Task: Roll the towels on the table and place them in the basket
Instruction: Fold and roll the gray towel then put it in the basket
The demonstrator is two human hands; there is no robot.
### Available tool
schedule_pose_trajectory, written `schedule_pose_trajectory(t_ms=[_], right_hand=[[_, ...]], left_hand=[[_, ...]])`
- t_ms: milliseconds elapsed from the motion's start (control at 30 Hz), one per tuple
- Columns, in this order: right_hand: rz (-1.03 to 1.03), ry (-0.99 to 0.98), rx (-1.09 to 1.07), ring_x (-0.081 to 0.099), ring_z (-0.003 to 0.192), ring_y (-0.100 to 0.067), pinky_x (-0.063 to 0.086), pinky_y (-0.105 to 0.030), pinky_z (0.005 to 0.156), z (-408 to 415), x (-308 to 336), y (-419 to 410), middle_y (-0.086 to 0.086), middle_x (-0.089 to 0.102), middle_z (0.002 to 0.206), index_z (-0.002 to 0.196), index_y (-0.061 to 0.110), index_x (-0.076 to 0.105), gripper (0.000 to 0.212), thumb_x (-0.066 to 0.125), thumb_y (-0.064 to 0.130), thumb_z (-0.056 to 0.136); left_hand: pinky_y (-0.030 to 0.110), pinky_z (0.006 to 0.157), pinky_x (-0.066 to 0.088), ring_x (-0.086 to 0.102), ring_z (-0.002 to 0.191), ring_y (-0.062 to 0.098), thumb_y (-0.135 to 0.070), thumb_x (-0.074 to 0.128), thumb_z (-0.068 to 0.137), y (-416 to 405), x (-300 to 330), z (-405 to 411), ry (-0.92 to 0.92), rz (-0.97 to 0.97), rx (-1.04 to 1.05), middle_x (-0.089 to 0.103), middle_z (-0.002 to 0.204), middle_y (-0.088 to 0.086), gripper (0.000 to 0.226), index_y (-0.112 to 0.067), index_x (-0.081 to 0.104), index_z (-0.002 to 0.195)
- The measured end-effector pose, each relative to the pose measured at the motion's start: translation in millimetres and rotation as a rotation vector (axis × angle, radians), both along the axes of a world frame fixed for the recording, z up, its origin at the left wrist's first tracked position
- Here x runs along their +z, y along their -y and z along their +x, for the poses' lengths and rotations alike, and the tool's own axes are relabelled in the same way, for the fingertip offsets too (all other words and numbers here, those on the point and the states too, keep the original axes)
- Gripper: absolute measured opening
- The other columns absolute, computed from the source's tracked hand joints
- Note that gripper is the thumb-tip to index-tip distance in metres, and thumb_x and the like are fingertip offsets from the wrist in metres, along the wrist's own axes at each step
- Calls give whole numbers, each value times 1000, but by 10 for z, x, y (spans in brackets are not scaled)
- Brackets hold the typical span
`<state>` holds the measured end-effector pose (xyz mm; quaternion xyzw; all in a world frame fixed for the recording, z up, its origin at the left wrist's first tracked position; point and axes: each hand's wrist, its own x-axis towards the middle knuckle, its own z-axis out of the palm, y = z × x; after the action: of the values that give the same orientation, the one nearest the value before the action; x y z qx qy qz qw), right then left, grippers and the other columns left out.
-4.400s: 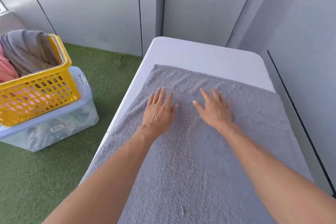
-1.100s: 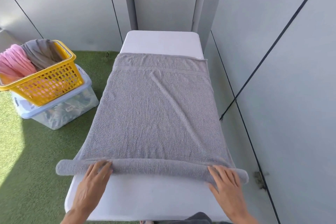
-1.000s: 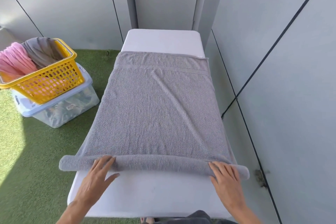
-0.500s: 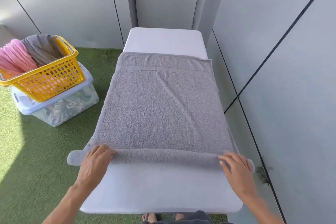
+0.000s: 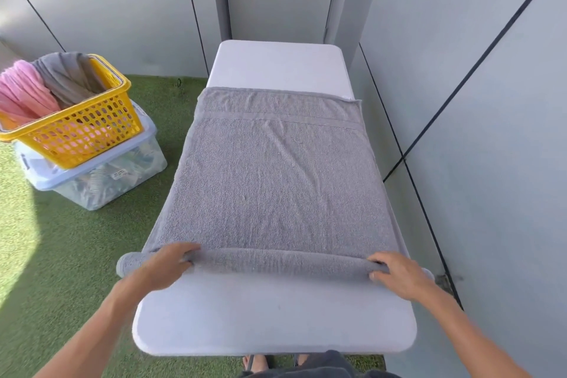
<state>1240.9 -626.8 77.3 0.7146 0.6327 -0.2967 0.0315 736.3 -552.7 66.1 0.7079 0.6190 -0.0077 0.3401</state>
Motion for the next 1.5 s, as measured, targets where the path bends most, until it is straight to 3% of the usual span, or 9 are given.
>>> schedule_pose_trajectory(t_ms=[200, 333, 667, 767, 900, 1000, 1200, 1400, 1500], right_hand=[[508, 120, 12, 57, 114, -16, 32, -29, 99, -237, -258, 217, 6, 62, 118, 117, 20, 66, 37, 76, 28, 82], [424, 240, 56, 47, 118, -13, 27, -38, 103, -337, -342, 223, 6, 60, 122, 125, 19, 61, 64, 85, 35, 67], [-18, -16, 60, 57, 112, -15, 42, -29, 90, -97, -22, -131, 8, 63, 113, 120, 27, 60, 32, 65, 31, 88], [166, -209, -119, 58, 110, -15, 42, -27, 93, -121, -61, -186, 5, 63, 112, 116, 25, 62, 31, 67, 15, 87], [423, 40, -74, 47, 129, -20, 30, -38, 109, -333, -204, -17, 8, 54, 132, 131, 24, 56, 42, 61, 37, 91], [309, 204, 69, 30, 142, -19, 13, -41, 116, -368, -307, 90, 10, 40, 146, 146, 26, 39, 67, 64, 44, 87], [357, 220, 34, 56, 111, -17, 36, -34, 90, -397, -158, -60, 11, 63, 110, 118, 25, 61, 41, 73, 18, 79], [-90, -170, -12, 60, 107, -10, 44, -26, 91, -127, 105, -171, 14, 65, 106, 96, 44, 58, 27, 68, 21, 86], [202, -180, -96, 57, 114, -18, 42, -34, 99, -214, -12, -192, 6, 65, 117, 115, 32, 62, 32, 62, 13, 90]], left_hand=[[44, 76, 53, 60, 101, 27, -3, 75, 77, 266, -77, 103, -71, 615, -37, 65, 112, 0, 39, -16, 68, 112], [41, 83, 53, 59, 103, 25, -19, 85, 69, 337, -185, 192, -126, 552, -60, 60, 115, 2, 62, -11, 59, 125], [35, 97, 40, 54, 120, 23, -21, 62, 91, -77, 12, 43, -161, 110, -114, 55, 124, -5, 35, -25, 58, 126], [40, 82, 49, 60, 100, 26, -6, 62, 88, -63, -32, 28, 15, 349, -33, 59, 114, -3, 40, -21, 61, 125], [40, 81, 50, 58, 102, 25, -32, 53, 89, 181, -188, 188, -77, 650, -50, 61, 115, -1, 36, -17, 66, 119], [47, 98, 45, 53, 118, 28, -36, 66, 82, 219, -336, 215, -114, 609, -131, 56, 127, 6, 57, -11, 55, 131], [41, 85, 51, 62, 98, 28, -2, 77, 72, 55, -179, 229, -93, 515, -114, 66, 104, 0, 46, -13, 65, 115], [23, 84, 40, 61, 102, 17, -4, 67, 85, -14, -4, 1, 196, -28, 4, 65, 103, -6, 49, -47, 64, 107], [29, 83, 45, 62, 97, 22, 4, 64, 84, -64, -50, 5, 182, 330, 27, 65, 105, -3, 45, -38, 69, 100]])
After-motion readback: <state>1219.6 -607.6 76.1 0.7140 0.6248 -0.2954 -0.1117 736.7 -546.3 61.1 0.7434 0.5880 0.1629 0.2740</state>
